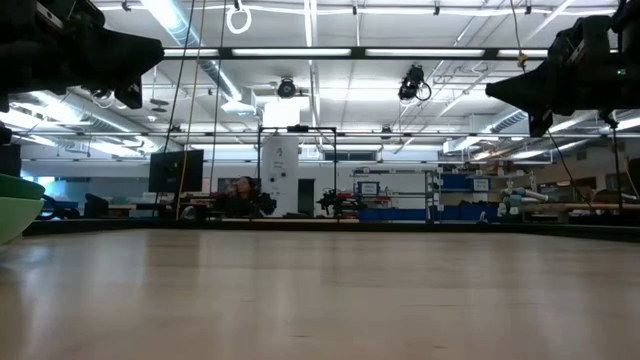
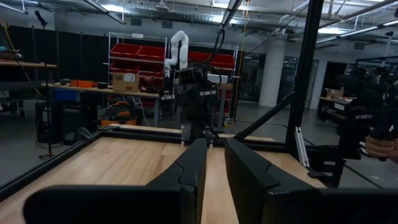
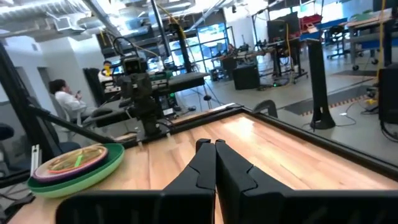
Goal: Stack plastic plates
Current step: Return to Home Position
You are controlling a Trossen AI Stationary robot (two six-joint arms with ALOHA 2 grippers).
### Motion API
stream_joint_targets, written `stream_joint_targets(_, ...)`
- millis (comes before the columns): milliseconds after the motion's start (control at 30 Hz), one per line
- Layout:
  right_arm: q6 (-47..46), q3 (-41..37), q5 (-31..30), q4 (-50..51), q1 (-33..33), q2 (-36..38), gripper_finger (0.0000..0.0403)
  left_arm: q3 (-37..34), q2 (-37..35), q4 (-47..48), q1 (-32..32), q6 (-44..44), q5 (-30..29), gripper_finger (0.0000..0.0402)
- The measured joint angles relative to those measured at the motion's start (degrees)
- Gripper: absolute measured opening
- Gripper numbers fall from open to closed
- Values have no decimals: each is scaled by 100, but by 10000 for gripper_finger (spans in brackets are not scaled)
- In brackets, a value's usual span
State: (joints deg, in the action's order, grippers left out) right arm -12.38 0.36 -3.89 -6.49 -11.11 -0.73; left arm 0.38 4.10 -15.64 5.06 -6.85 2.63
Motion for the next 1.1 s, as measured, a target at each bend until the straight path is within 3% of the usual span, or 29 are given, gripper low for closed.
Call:
stream_joint_targets(767,150,0,-266,368,46,0,6,0,0,0,0,0,2,66)
stream_joint_targets(1100,556,0,-72,369,624,0,5,0,0,0,0,0,2,66)
